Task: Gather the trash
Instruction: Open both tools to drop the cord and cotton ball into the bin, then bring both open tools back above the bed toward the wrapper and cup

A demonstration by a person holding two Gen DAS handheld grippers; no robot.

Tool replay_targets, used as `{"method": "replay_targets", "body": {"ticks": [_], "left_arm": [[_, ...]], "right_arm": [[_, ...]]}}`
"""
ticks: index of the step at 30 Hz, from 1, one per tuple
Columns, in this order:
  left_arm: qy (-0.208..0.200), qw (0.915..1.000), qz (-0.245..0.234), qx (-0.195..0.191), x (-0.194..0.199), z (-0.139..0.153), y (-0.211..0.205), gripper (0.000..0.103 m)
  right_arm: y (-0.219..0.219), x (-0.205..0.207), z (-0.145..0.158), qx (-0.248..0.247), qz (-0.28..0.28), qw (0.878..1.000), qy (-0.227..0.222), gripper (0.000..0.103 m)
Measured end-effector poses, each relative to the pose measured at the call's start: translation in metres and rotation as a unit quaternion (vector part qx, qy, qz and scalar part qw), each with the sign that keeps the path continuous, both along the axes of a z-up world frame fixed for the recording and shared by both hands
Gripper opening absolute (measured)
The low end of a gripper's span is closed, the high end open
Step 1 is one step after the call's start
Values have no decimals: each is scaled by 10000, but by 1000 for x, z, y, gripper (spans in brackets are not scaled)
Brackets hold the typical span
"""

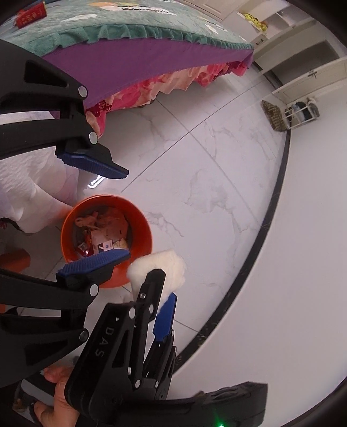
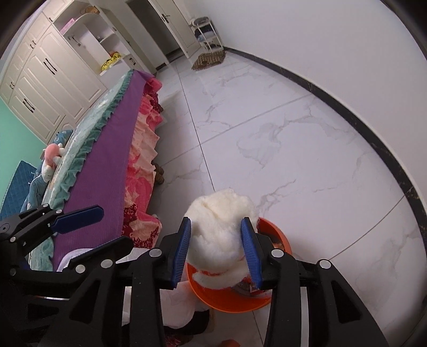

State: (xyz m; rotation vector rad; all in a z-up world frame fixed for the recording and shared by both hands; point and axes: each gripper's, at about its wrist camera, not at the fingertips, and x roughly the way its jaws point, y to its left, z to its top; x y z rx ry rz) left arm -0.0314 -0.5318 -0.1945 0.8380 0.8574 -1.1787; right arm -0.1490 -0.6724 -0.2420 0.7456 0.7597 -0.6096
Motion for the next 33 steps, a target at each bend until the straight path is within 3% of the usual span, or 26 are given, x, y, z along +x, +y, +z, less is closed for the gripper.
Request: {"method": "replay_targets", "body": {"ticks": [7, 15, 18, 21, 23, 28, 33], "left_arm": [[-157, 9980, 445, -422, 24, 35, 34, 57], [-364, 9891, 1117, -884, 54, 77, 93, 59], [-380, 9861, 1267, -1010, 58, 85, 110, 60], [-346, 9862, 1267, -1012, 59, 85, 116, 60], [-305, 9865, 1266, -995, 57, 82, 114, 60], [-213, 9876, 1213, -973, 59, 80, 119, 60], [-182, 9855, 1309, -1061, 65, 85, 124, 60]], "right_arm": [[26, 19, 50, -377, 392, 9981, -282, 40], [67, 51, 105, -868, 881, 9904, -622, 40], [69, 54, 99, -1031, 811, 9911, -225, 40], [61, 55, 73, -840, 661, 9942, 102, 43], [58, 57, 65, -893, 498, 9945, 241, 70], [51, 56, 58, -880, 409, 9947, 346, 70], [59, 62, 73, -965, 643, 9932, 87, 70]]}}
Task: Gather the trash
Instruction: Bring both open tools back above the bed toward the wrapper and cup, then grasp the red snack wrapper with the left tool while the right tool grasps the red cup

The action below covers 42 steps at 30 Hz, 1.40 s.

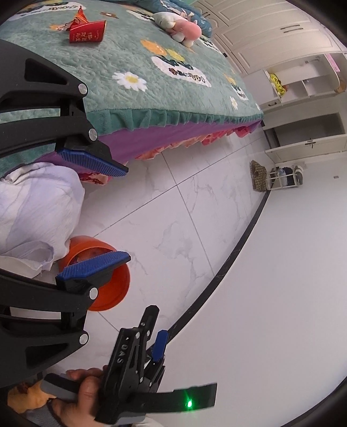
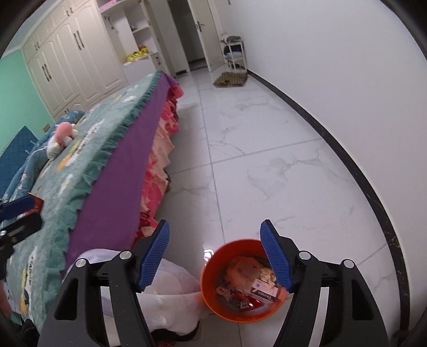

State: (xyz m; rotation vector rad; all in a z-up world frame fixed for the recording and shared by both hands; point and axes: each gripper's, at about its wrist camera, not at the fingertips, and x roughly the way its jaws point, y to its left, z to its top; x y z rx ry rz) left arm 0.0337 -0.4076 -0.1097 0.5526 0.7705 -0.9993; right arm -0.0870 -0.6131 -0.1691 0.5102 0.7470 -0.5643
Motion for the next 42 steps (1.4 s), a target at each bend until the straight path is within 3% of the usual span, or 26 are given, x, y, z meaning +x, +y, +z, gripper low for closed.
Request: {"method": "replay_targets", "body": {"ticks": [5, 11, 22, 33, 42], "left_arm": [[-78, 9997, 198, -109, 12, 9, 17, 60], [-162, 9970, 730, -221, 41, 20, 59, 60], [-217, 9796, 1978, -269, 105, 33, 157, 60], [-93, 9551, 2953, -230, 168, 27, 249, 60], [157, 9365, 3503, -105, 226, 3, 297, 60]], "right_arm": [[25, 23, 23, -63, 455, 9986, -262, 70], [75, 79, 57, -139, 1346, 9890, -599, 70], [179, 179, 89, -158, 2704, 9590, -835, 70], [276, 269, 90, -53, 3618, 9293, -739, 70], [323, 343, 58, 15, 4087, 9118, -392, 70]]}}
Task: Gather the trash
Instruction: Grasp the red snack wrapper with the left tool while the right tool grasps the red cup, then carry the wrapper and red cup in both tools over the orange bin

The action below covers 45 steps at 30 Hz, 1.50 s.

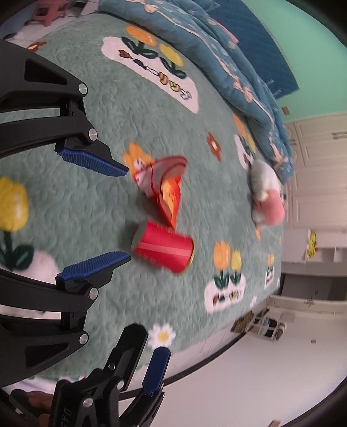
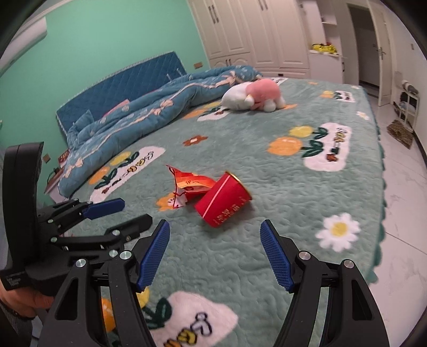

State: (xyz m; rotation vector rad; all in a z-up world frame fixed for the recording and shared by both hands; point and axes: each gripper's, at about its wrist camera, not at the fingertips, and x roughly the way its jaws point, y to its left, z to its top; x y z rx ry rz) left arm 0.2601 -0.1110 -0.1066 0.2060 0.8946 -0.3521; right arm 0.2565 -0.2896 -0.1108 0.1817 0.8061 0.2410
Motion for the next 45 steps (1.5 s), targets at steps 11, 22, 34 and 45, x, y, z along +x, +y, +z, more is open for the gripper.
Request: {"method": "replay_targets", "body": {"ticks": [11, 22, 34, 45], "left_arm": [[418, 9982, 350, -254, 76, -34, 8, 60], [750, 9961, 255, -396, 134, -72, 10, 60], [1006, 9925, 277, -633, 128, -95, 23, 8], [713, 9947, 287, -685, 85, -52, 28, 6]], "right_arm": [[4, 70, -48, 161, 78, 9988, 465, 70], [3, 106, -94, 885, -347, 9907, 972, 72], [13, 122, -103, 841, -37, 9940, 698, 47], [5, 83, -55, 699, 67, 9973, 235, 41]]}}
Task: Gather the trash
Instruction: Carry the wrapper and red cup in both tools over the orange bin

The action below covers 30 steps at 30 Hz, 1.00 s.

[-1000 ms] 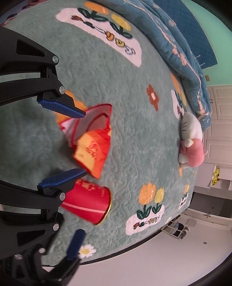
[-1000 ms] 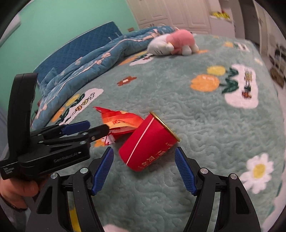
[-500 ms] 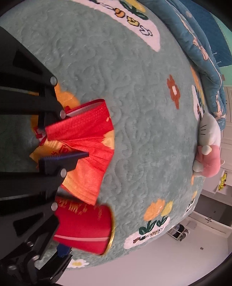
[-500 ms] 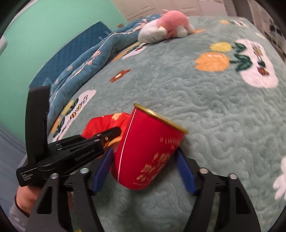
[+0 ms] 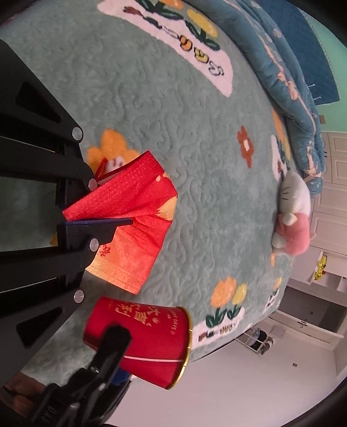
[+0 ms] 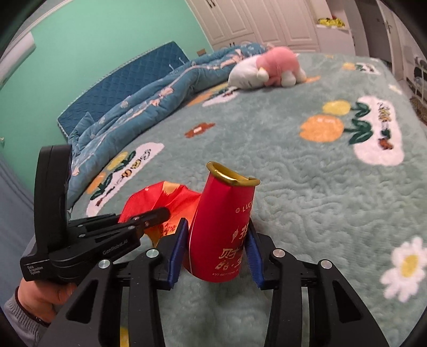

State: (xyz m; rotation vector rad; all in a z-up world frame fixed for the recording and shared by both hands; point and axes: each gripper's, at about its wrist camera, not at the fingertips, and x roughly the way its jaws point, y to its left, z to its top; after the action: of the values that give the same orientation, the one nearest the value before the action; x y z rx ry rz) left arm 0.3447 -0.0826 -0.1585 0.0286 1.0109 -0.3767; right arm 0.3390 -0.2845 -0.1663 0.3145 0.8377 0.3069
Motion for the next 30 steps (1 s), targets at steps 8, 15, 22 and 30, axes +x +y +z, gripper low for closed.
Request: {"method": "replay_targets", "body": {"ticks": [8, 15, 22, 30], "left_arm": [[-300, 9990, -324, -2, -59, 48, -22, 6], [-645, 9940, -880, 0, -117, 83, -67, 6], [-778, 9831, -1658, -63, -172, 99, -126, 6], [-814, 9590, -2712, -111, -226, 99, -205, 6]], "right_arm": [[-27, -73, 48, -99, -229, 9992, -313, 42], [-68, -153, 79, -70, -694, 9962, -524, 42], [-121, -234, 100, -119, -1326, 9882, -755, 42], [-193, -335, 103, -192, -2412, 9673, -760, 42]]}}
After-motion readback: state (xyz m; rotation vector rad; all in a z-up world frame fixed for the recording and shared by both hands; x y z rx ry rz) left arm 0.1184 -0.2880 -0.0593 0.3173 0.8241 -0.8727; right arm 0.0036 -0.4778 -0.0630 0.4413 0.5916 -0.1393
